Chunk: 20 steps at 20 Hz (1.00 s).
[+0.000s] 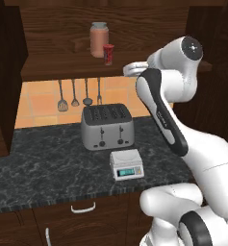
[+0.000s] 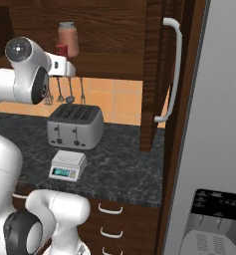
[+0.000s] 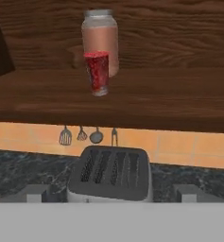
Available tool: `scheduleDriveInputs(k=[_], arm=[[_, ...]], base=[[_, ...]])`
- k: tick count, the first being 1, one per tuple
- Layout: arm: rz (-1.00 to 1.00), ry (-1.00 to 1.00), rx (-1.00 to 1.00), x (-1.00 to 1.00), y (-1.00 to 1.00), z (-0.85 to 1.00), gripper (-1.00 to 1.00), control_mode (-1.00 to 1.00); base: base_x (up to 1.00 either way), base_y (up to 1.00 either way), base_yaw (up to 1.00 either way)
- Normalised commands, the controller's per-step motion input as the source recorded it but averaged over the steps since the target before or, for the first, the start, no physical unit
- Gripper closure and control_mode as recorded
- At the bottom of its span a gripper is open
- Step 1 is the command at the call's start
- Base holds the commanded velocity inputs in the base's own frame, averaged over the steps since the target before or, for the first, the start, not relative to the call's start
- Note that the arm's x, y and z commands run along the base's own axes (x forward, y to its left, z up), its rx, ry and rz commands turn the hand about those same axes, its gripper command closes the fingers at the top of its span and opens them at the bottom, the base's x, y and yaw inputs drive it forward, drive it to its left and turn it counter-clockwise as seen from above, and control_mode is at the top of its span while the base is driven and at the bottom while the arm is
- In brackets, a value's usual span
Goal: Pick the yogurt and place it on the digital scale for weighing, and close the cabinet.
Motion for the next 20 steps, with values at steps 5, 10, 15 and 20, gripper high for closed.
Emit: scheduleDriveInputs(k=[5, 10, 15, 20], arm=[[0.0, 0.09, -0.08, 0.47, 0.27, 0.5, -1.0, -1.0], [0.0, -0.12, -0.03, 0.39, 0.06, -0.04, -1.0, -1.0], [0.0, -0.2, 0.0, 0.37, 0.0, -0.21, -1.0, -1.0], [0.02, -0.12, 0.0, 0.33, 0.0, -0.24, -1.0, -1.0]], base=[[0.0, 0.0, 0.0], [0.0, 0.0, 0.0], [0.0, 0.0, 0.0], [0.0, 0.0, 0.0]])
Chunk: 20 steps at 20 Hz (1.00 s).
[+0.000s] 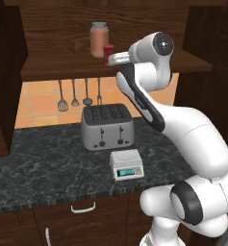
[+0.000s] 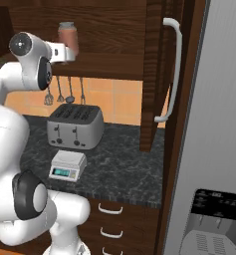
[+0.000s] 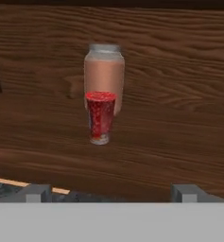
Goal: Pick the yogurt and place it on the digital scale for weighing, and close the cabinet.
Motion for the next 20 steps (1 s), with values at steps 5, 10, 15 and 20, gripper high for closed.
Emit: scheduleDriveInputs(k=[5, 10, 15, 20], arm=[[0.0, 0.02, 0.0, 0.41, 0.0, -0.03, -1.0, -1.0], [0.0, 0.03, 0.0, 0.54, 0.11, 0.0, -1.0, -1.0], [0.0, -0.1, 0.0, 0.35, 0.2, 0.11, -1.0, -1.0], [0.0, 0.0, 0.0, 0.32, 0.23, 0.09, -1.0, -1.0]], base=[[0.0, 0.0, 0.0], [0.0, 0.0, 0.0], [0.0, 0.0, 0.0], [0.0, 0.0, 0.0]])
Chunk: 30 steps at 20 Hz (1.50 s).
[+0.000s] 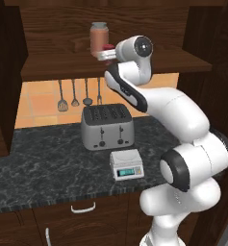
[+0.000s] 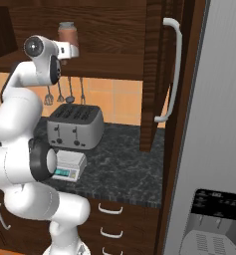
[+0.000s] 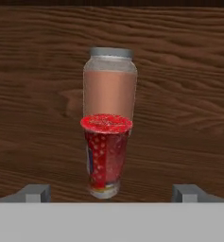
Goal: Pick the yogurt and place it on the digital scale for weighing, and close the cabinet.
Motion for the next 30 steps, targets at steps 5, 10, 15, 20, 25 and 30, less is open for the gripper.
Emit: scheduleDriveInputs(k=[5, 10, 15, 20, 25, 30], arm=[[0.0, 0.0, 0.01, 0.34, 0.09, 0.23, -1.0, -1.0], [0.0, 0.0, 0.0, 0.15, 0.01, 0.11, -1.0, -1.0], [0.0, 0.0, 0.04, 0.38, 0.01, -0.09, -1.0, -1.0], [0.0, -0.01, 0.03, 0.31, 0.08, -0.25, -1.0, -1.0], [0.0, -0.03, 0.0, 0.28, 0.29, -0.31, 1.0, -1.0], [0.0, 0.0, 0.0, 0.2, 0.01, -0.07, 1.0, -1.0]], base=[[0.0, 0.0, 0.0], [0.0, 0.0, 0.0], [0.0, 0.0, 0.0], [0.0, 0.0, 0.0], [0.0, 0.0, 0.0], [0.0, 0.0, 0.0]])
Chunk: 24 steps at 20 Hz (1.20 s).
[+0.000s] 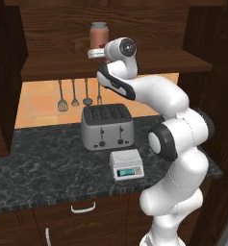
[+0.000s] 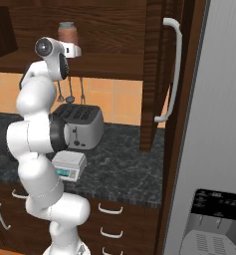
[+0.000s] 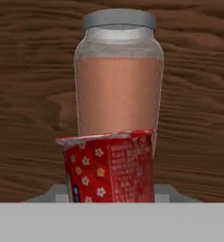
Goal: Pick the yogurt and place it on the digital scale for weighing, and close the cabinet.
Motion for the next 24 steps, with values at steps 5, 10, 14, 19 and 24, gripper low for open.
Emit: scheduleDriveInputs(k=[5, 10, 14, 19, 24], arm=[[0.0, -0.16, 0.0, -0.55, 0.0, 0.01, 1.0, -1.0], [-0.03, -0.27, 0.04, -1.0, 0.0, 0.06, 1.0, -1.0], [-0.04, -0.29, 0.07, -1.0, 0.0, 0.03, 1.0, -1.0], [0.0, -0.17, 0.14, -1.0, -0.05, 0.1, 1.0, -1.0], [0.0, 0.01, 0.16, -1.0, -0.31, 0.34, 1.0, -1.0]], base=[[0.0, 0.0, 0.0], [0.0, 0.0, 0.0], [0.0, 0.0, 0.0], [0.0, 0.0, 0.0], [0.0, 0.0, 0.0]])
